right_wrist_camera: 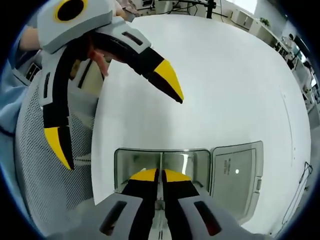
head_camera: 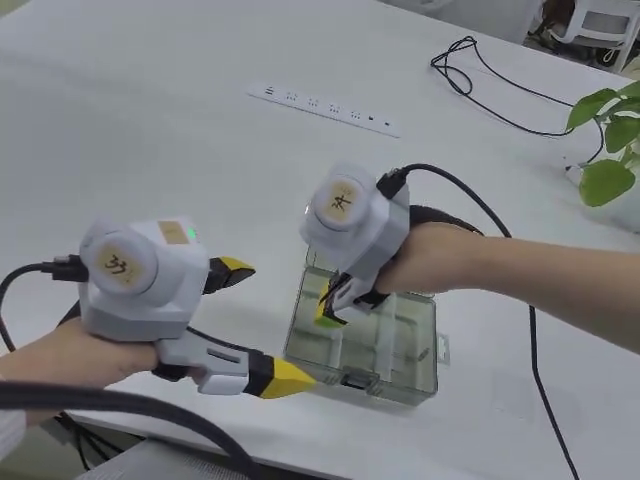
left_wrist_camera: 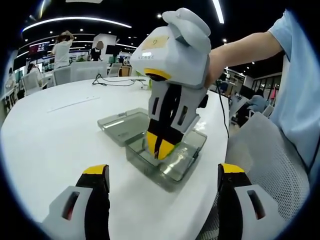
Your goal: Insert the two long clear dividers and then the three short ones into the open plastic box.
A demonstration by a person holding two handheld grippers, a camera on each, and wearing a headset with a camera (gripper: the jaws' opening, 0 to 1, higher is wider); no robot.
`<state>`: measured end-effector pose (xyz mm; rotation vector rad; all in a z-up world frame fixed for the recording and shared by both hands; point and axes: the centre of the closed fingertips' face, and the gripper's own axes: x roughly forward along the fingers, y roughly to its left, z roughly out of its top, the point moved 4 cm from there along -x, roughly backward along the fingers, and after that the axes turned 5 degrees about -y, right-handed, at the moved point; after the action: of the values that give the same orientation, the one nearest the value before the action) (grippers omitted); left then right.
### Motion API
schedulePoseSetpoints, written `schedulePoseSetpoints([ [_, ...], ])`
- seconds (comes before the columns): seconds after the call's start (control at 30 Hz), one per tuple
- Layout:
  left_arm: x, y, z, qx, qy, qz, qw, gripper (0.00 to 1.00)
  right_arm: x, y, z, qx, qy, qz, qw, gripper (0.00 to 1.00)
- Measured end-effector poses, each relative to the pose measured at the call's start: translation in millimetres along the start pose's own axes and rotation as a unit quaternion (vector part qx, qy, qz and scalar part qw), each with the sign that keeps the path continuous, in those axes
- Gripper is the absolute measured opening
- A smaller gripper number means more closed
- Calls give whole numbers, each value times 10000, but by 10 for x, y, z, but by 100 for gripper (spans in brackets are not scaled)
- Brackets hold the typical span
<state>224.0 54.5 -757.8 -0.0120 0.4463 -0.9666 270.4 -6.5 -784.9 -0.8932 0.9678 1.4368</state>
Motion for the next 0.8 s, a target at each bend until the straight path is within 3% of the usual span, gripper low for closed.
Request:
schedulePoseSetpoints([
  [0.1, -1, -1, 1, 1, 8, 8, 10000, 91, 2, 20, 9, 0, -128, 16, 9999, 16],
  [0.43, 2, -25, 5, 17, 39, -9, 10000, 91, -125, 34, 48, 56, -575, -9, 9983, 33],
  [0.53, -1, -29, 16, -5, 24, -10, 10000, 91, -176, 74, 82, 322, -929, 100, 9951, 41],
  [0.63, -7, -23, 31, -43, 2, 4, 10000, 91, -236, 108, 119, 592, -1360, 185, 9888, 49],
  [0.8, -20, -6, 75, -22, -10, 25, 10000, 91, -346, 160, 81, 480, -1744, 106, 9834, 66],
])
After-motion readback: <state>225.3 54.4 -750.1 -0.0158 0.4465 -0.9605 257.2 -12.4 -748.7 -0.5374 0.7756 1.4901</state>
